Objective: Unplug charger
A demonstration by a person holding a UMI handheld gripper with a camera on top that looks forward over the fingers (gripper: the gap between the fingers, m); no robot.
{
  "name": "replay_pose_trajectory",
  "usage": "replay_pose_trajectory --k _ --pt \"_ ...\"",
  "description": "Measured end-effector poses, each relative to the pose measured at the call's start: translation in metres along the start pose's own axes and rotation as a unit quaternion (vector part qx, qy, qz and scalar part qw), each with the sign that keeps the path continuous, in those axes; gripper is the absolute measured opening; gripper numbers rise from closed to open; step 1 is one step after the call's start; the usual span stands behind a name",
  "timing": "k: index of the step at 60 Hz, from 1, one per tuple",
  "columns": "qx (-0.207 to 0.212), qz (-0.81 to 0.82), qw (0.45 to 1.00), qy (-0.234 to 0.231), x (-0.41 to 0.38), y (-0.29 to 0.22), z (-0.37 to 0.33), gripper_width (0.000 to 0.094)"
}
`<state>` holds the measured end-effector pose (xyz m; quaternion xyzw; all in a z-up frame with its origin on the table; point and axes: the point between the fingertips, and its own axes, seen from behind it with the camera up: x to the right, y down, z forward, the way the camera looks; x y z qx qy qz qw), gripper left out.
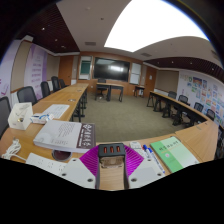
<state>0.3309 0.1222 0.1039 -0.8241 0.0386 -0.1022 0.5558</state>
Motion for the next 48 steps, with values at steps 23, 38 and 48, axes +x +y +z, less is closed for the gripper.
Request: replay_pose_trajectory --k 23,38,48 --pt "-0.088 -0.012 0.991 -0.1 0.002 0.104 -0.018 0.0671" --pt "-0.135 -0.017 0.985 -0.104 0.017 0.111 -0.09 0.0856" --pt "-0.122 -0.014 0.988 -0.089 0.029 0.085 -0.159 0.0853"
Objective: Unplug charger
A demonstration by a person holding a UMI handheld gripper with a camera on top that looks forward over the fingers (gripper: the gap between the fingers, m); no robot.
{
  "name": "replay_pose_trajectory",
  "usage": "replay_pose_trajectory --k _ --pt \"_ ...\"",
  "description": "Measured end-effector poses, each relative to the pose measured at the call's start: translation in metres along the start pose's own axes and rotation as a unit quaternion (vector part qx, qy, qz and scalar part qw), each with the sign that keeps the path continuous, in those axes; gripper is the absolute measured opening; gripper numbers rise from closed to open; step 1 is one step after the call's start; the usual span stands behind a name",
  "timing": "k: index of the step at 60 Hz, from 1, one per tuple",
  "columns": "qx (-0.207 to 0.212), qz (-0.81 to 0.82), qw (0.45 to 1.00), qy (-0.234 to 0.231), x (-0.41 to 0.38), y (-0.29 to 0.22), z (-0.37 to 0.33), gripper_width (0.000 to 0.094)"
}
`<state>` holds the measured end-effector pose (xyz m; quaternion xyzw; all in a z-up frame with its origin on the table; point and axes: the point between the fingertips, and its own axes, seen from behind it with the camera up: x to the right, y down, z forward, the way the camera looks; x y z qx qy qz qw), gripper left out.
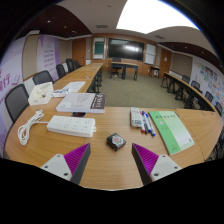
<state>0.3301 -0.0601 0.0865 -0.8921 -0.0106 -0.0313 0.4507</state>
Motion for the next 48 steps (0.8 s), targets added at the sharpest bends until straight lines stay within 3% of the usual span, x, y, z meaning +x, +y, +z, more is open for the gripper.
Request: replay_pose_trajectory --k 22,48 --pt "0.019 -0.015 0.999 0.024 -0.019 0.026 -0.195 0.0854" --pt "0.041 -0.023 0.999 0.027 -0.024 0.031 -0.265 0.0853"
